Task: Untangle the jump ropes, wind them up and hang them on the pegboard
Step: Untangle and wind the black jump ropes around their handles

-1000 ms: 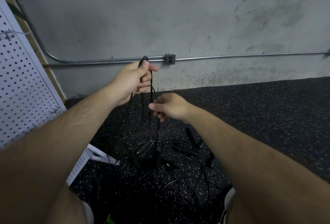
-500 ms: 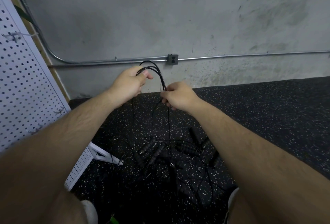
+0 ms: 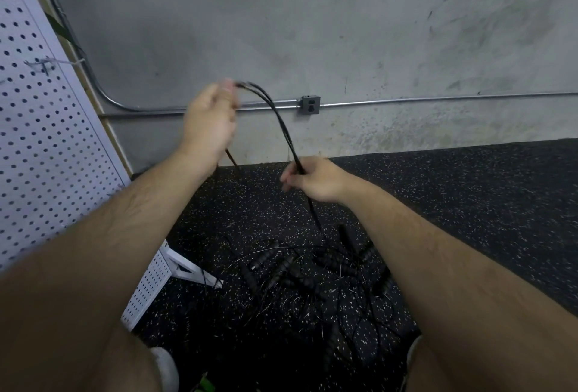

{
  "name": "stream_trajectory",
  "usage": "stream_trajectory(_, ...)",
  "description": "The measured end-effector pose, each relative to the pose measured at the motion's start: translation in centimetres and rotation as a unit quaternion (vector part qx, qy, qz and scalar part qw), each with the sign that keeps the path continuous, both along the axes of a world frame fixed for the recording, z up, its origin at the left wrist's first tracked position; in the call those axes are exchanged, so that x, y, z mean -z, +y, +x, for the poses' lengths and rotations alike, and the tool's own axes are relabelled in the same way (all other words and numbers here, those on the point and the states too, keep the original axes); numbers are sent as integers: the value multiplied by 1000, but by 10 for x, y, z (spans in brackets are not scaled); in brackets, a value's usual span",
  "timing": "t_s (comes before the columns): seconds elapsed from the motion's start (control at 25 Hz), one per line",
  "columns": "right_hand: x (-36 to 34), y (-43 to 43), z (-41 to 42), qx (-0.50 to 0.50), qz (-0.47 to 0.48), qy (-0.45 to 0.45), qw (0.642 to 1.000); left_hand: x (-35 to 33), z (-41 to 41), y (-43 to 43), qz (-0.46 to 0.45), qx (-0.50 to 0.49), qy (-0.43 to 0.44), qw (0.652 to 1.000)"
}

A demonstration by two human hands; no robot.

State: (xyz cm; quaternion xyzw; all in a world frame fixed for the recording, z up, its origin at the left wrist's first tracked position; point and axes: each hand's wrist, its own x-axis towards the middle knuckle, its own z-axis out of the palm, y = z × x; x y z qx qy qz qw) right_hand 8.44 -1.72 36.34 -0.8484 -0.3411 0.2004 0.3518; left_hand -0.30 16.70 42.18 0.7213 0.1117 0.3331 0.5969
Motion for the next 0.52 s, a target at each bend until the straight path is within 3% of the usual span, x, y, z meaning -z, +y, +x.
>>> stream_trajectory(0.08, 12, -8, 4, -15, -107, 18, 994, -10, -5, 13, -130, -53, -77, 987)
stream_trajectory(0.16, 14, -12, 5, 4, -130, 37, 991, -5, -7, 28, -139, -68, -66, 986)
stream_trajectory(0.28, 2, -9, 6, 73, 16, 21, 997, 30, -1, 32, -33, 6, 118, 992)
stream_trajectory(0.36, -8, -1, 6, 113, 152, 33, 981, 56, 2, 21, 14, 124, 229, 965)
stream_trajectory(0.44, -16, 7, 4, 137, 267, 65, 952, 76, 4, 6, 16, 229, 287, 930)
stream_trajectory(0.52, -24, 11, -1, 141, 340, 100, 924, 84, 4, -11, 26, 262, 296, 918)
